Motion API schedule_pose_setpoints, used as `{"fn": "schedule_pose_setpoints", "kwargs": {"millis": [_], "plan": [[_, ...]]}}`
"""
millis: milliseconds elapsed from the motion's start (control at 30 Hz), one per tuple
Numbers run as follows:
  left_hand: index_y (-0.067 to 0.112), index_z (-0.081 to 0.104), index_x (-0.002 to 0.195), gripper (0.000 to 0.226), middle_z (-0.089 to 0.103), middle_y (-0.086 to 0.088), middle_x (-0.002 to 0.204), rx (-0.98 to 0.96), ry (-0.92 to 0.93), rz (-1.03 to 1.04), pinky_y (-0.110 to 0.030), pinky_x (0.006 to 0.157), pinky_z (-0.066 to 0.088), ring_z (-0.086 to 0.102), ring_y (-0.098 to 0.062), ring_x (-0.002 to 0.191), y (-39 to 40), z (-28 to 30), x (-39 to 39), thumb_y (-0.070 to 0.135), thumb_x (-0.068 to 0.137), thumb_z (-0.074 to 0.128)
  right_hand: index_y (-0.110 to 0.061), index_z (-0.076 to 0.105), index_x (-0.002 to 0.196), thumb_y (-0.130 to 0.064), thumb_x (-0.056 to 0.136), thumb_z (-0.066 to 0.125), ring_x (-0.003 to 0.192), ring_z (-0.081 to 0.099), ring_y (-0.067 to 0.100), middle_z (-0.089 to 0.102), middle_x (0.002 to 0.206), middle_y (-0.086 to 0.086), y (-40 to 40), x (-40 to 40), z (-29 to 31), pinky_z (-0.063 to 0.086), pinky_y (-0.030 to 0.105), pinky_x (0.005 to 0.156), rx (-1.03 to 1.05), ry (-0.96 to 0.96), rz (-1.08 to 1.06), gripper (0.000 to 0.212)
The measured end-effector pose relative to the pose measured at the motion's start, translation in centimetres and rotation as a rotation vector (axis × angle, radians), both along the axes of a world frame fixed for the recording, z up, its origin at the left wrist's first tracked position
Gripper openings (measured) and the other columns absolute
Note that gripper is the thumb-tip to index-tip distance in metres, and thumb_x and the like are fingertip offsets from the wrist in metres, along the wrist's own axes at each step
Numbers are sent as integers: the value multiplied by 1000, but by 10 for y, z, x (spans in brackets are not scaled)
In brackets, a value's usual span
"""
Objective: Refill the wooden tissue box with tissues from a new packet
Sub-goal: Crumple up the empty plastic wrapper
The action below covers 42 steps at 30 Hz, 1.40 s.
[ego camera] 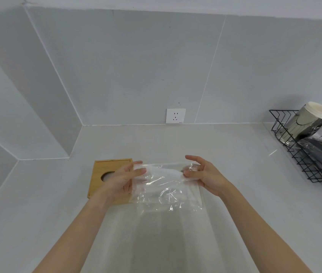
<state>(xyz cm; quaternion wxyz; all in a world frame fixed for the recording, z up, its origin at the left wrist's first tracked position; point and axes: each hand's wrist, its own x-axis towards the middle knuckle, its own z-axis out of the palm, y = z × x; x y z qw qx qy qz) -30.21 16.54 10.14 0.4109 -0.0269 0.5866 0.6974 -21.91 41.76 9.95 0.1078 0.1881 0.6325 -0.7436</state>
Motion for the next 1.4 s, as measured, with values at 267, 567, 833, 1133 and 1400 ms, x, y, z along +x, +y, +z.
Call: {"fn": "schedule_pose_setpoints", "kwargs": {"millis": [267,567,833,1133,1400], "plan": [[9,67,100,62,70,-5,85,-209,-13,-162,-27,67,46,64,-14,72,-1,-5,12,23,43,87,-11,51,125,5,75,70,76,69,16,60,97,15,0,1,1,59,30,74,4,18,-126,55],[14,61,49,30,51,19,41,-363,385,-312,-11,62,40,54,4,57,12,11,37,4,75,71,-31,53,124,-31,77,71,119,42,1,52,125,-16,-22,7,14,30,22,101,764,123,327,50],[20,73,88,11,72,6,86,-208,200,-73,-16,74,45,60,-11,85,-31,2,71,20,77,71,-5,72,87,-8,80,69,60,62,12,71,66,-1,-58,20,14,52,25,65,411,14,538,8],[13,67,104,78,70,-9,106,171,-126,266,-36,91,48,62,-26,101,-112,-16,112,58,42,82,1,70,86,-4,81,67,56,65,9,70,63,-5,-130,34,11,58,25,58,206,27,349,7],[6,73,81,9,64,-10,87,50,-81,346,-17,56,53,63,-12,65,-201,-19,167,9,73,71,-4,71,81,-1,80,67,58,64,10,72,64,-4,-247,72,0,58,27,58,86,-6,299,5]]}}
